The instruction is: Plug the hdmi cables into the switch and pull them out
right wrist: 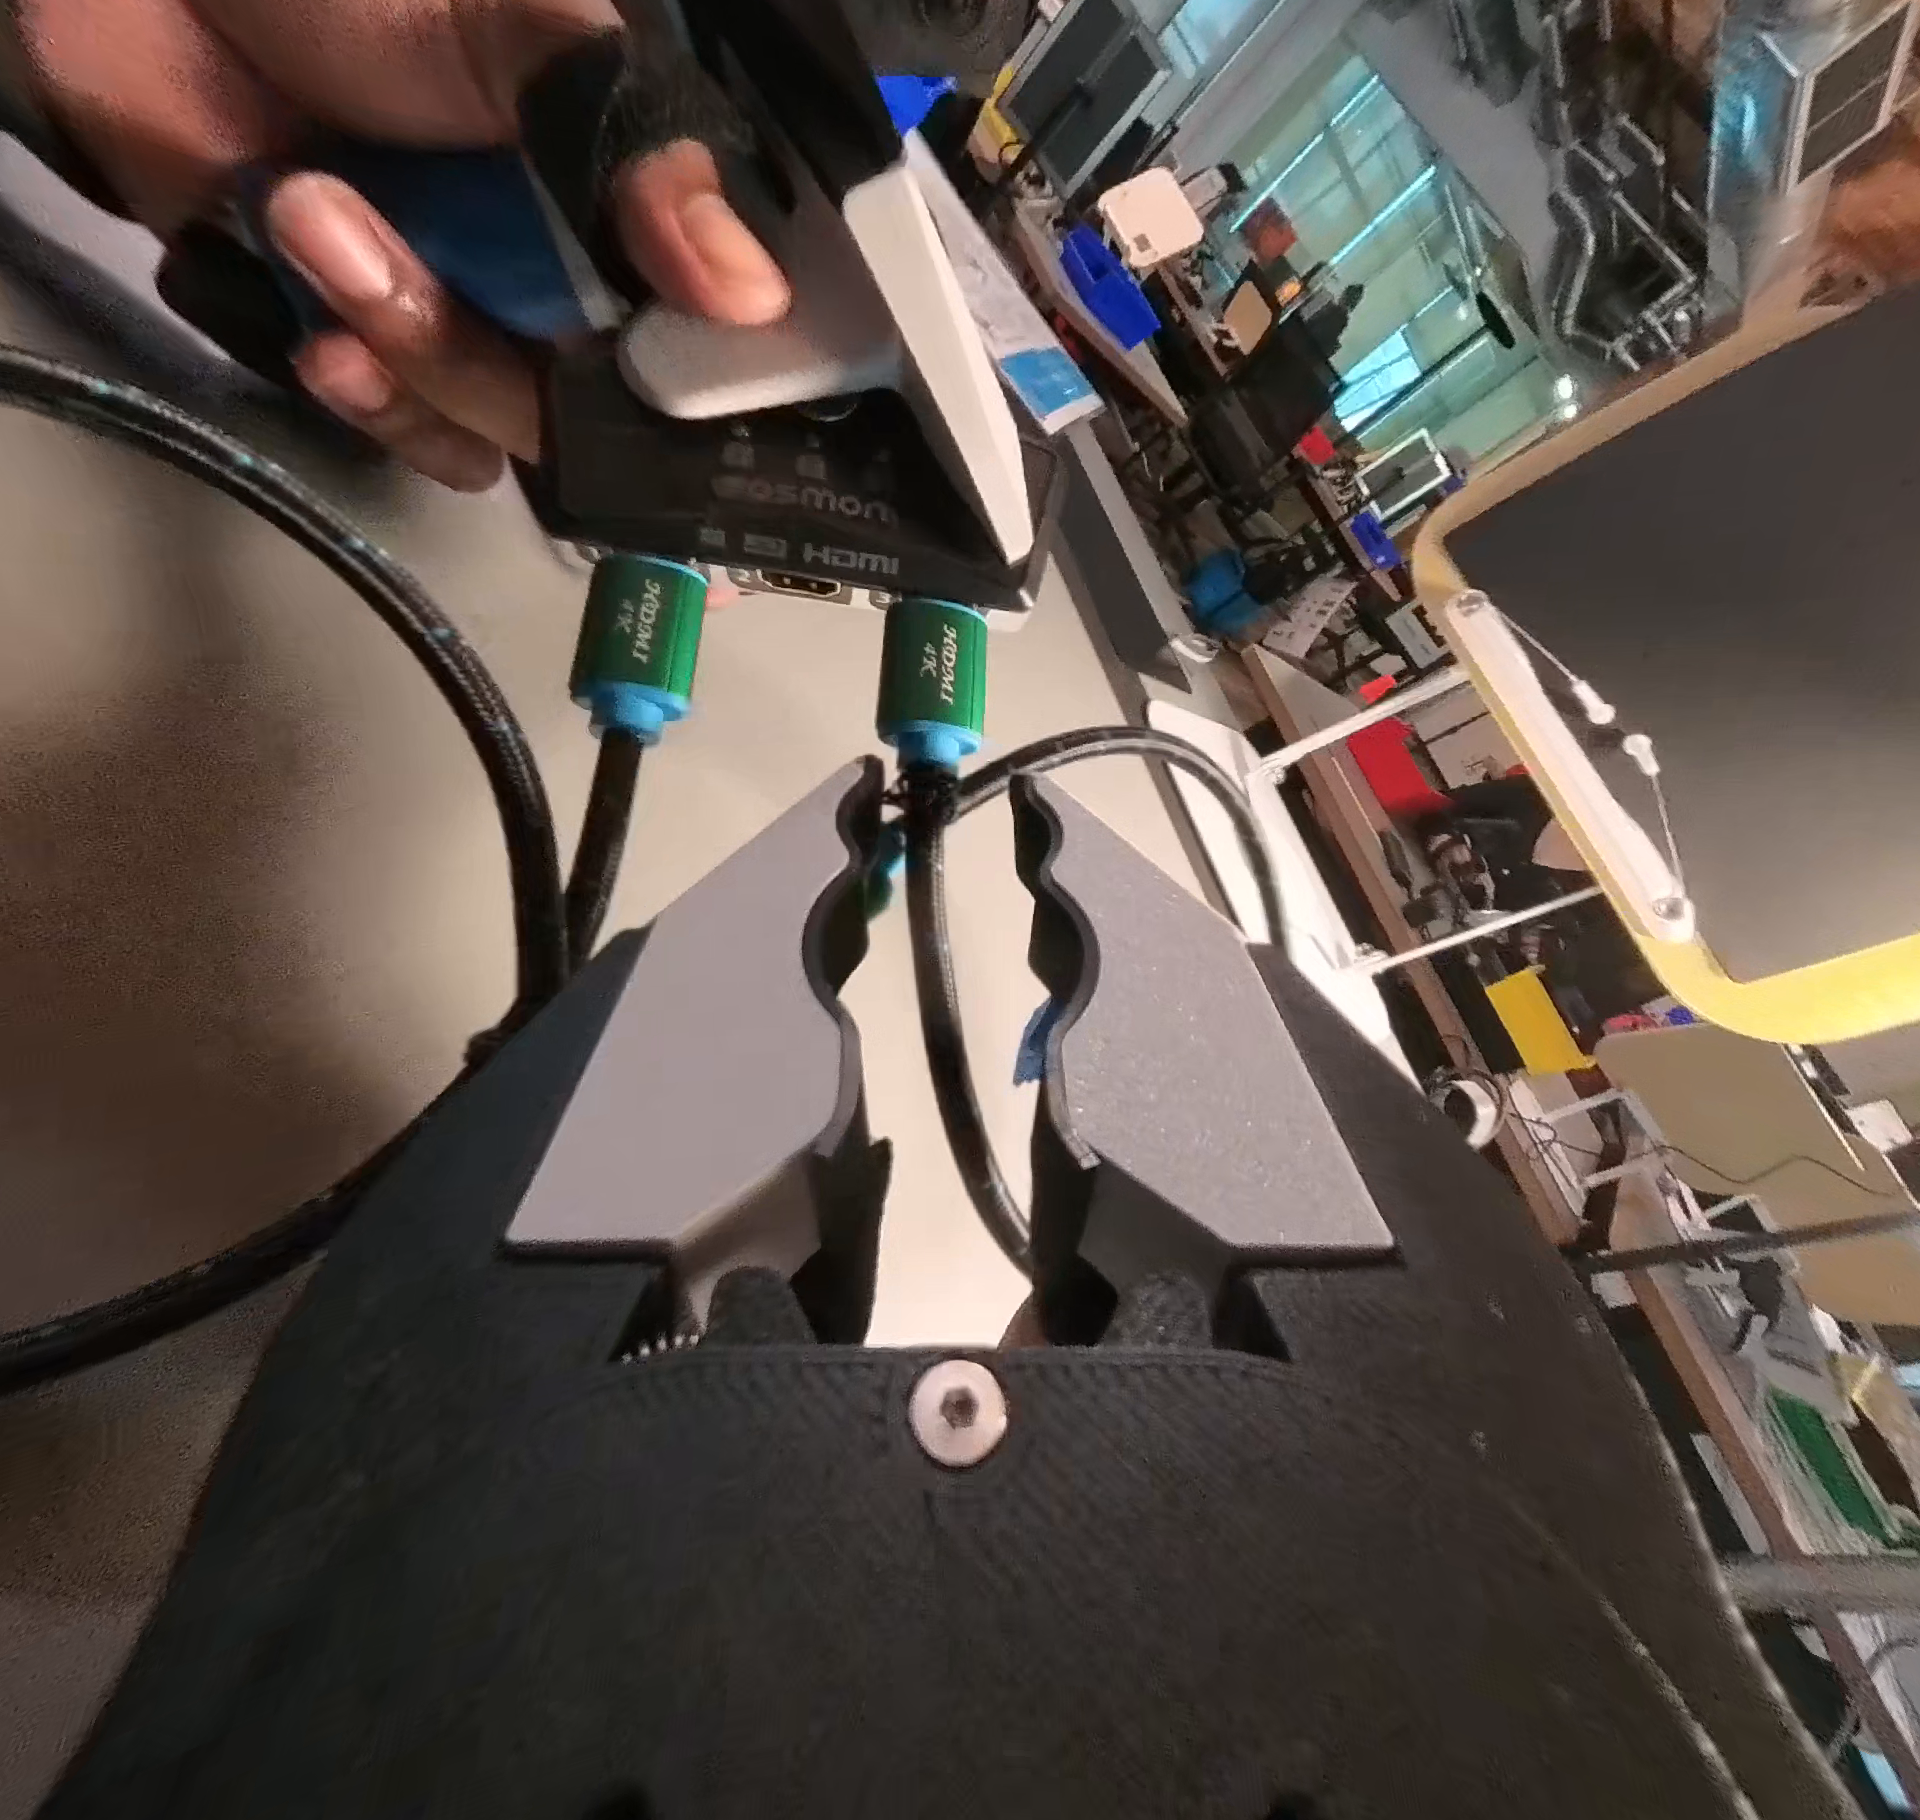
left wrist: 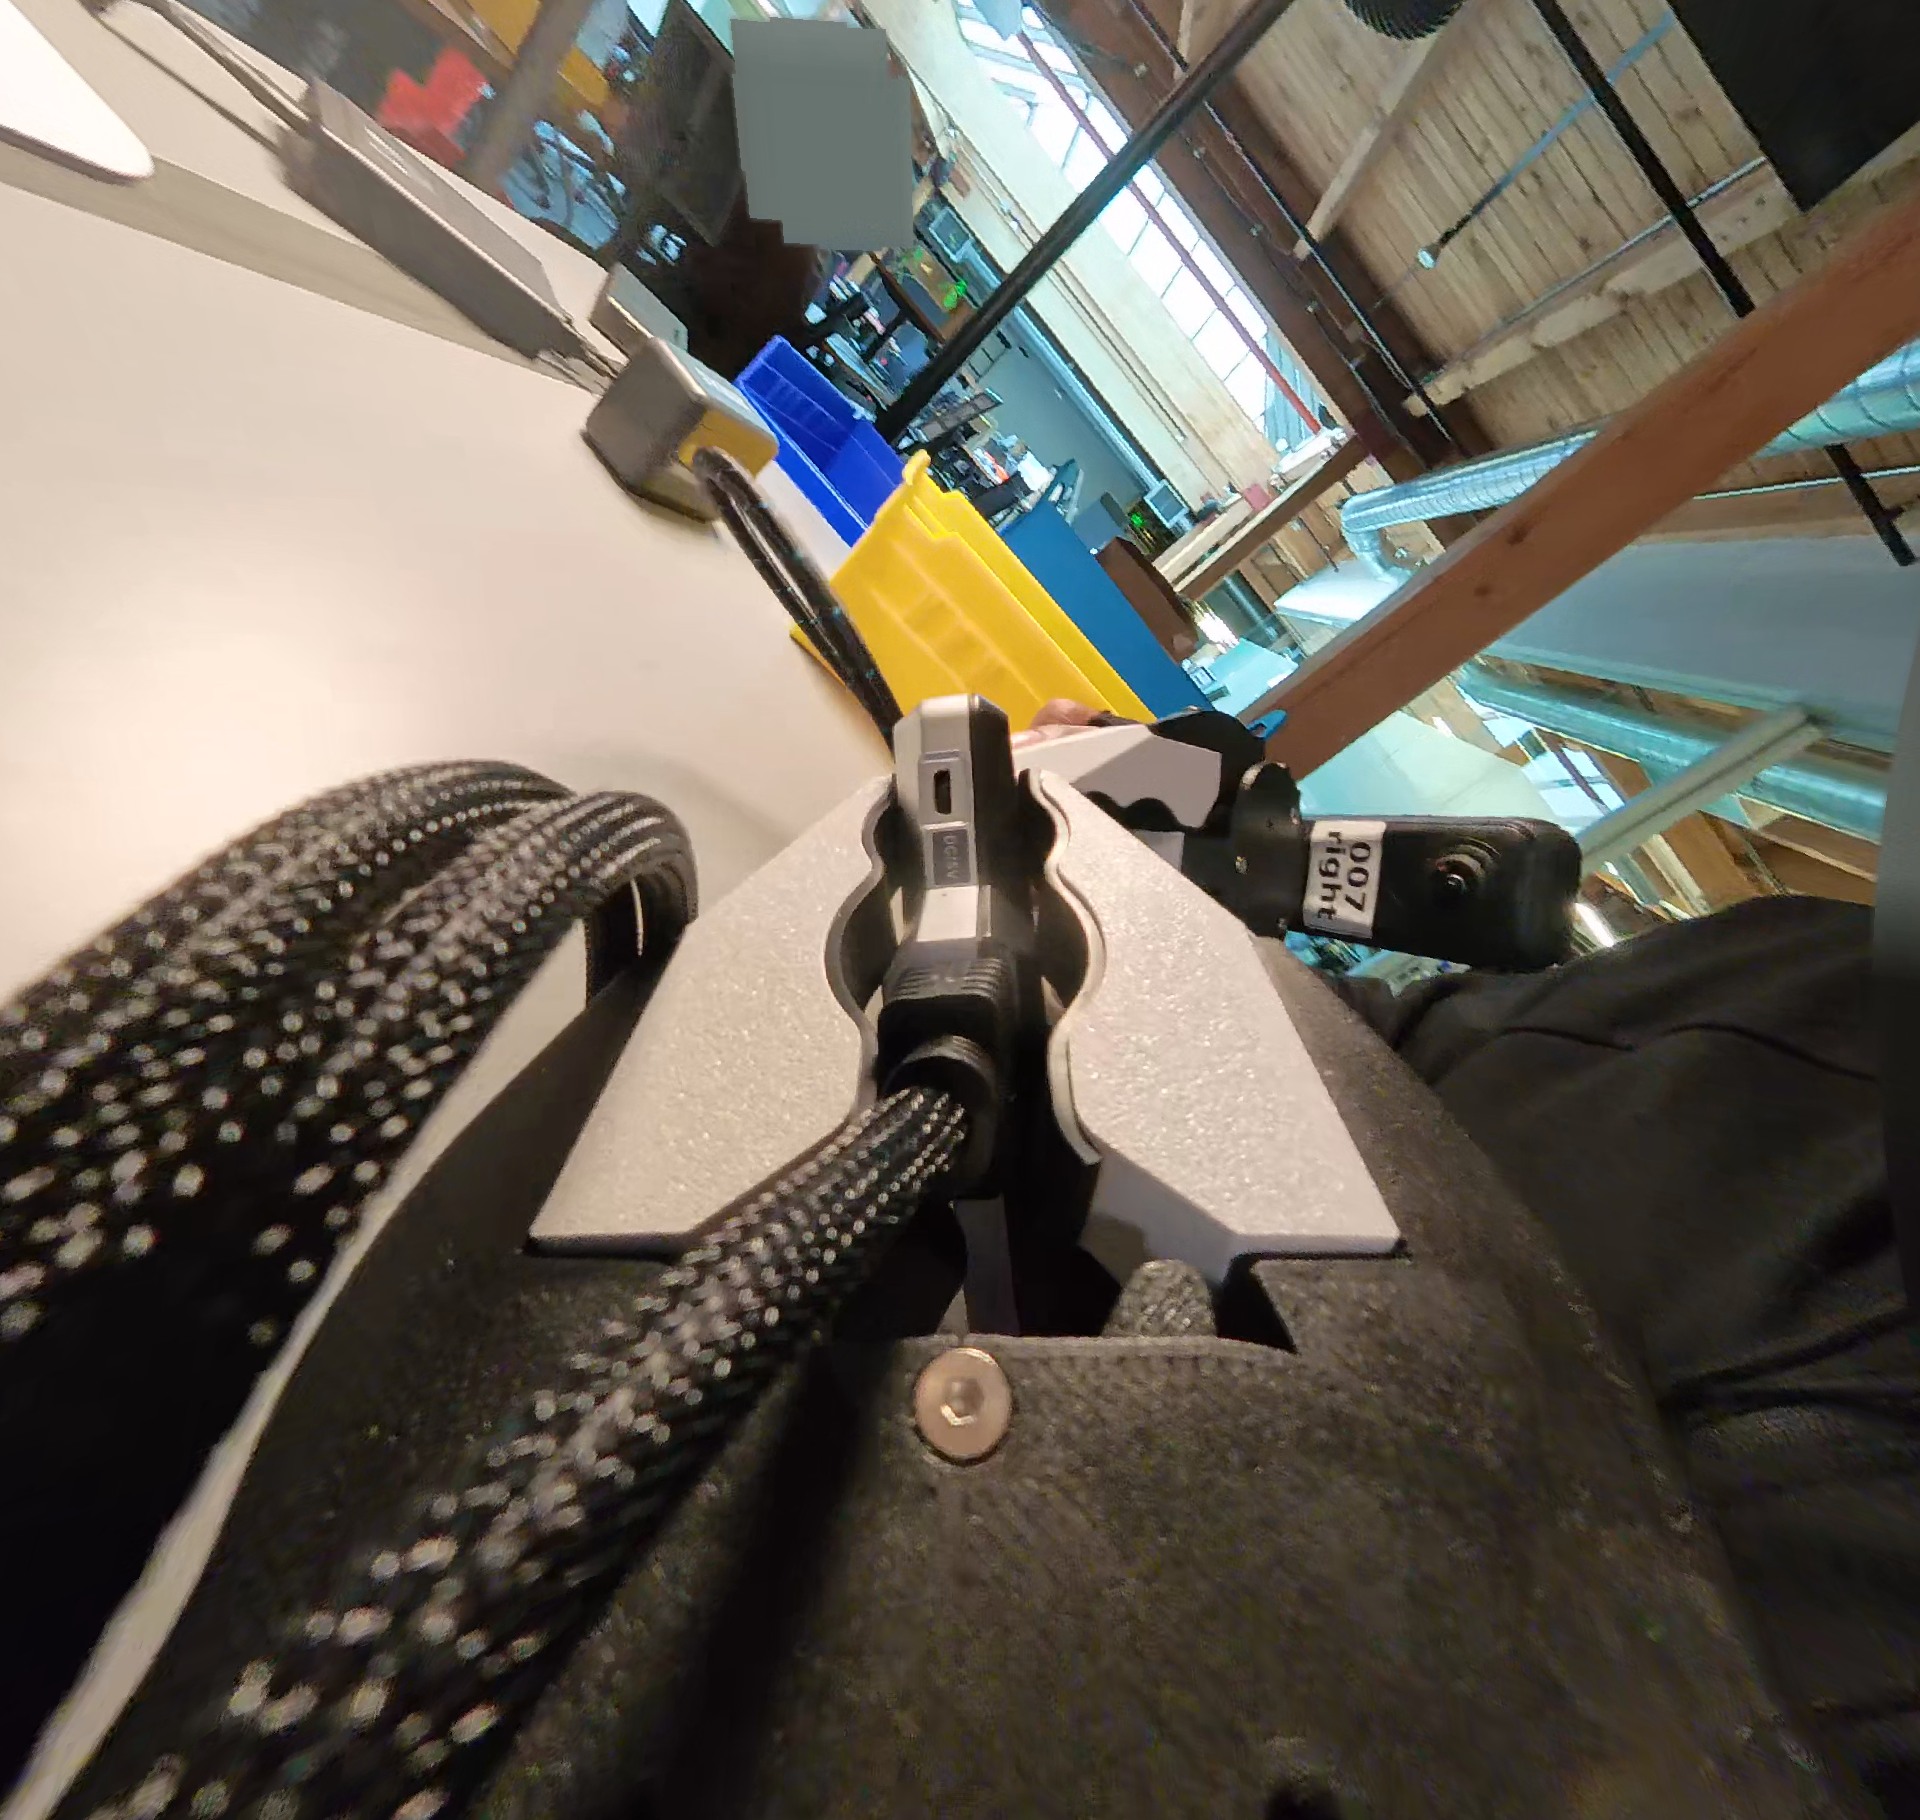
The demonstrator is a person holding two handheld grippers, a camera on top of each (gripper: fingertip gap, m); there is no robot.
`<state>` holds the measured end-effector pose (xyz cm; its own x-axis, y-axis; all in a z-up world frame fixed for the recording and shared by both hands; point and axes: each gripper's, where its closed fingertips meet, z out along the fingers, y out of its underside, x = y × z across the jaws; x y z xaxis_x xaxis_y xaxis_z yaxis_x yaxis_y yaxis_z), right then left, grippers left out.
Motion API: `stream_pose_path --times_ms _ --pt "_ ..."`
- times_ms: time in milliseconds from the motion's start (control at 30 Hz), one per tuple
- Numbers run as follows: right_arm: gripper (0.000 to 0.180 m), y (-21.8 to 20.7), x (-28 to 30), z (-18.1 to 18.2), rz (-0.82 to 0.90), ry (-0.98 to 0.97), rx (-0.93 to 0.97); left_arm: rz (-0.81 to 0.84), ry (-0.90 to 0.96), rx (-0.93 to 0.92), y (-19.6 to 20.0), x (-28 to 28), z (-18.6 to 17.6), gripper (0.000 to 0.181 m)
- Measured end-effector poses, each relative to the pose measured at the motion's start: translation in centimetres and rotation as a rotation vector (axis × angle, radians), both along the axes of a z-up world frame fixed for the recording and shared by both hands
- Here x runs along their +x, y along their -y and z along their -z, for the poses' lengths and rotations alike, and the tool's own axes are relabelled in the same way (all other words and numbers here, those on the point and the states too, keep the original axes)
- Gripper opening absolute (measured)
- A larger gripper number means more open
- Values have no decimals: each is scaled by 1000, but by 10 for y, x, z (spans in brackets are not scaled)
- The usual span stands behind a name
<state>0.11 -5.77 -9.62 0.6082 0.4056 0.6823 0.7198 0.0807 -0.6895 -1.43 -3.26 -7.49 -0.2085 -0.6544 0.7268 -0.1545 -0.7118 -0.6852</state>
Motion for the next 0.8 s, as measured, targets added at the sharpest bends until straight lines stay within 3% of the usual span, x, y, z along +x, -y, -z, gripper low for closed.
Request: stream_pose_path --times_ms 67,400,600,800 --pt "19 2 -4 0 -23 -2 -3 16 14 -1 3 0 -1 19" --pt "12 1 9 2 4 -14 -69 -36 35 -30 -17 -8 0 20" --pt "14 1 7 7 1 81 -42 -23 -6 -20 -12 -4 7 20" --pt "25 10 -5 -8 -69 8 -7 -51 -22 -17 -16 -3 10 20"
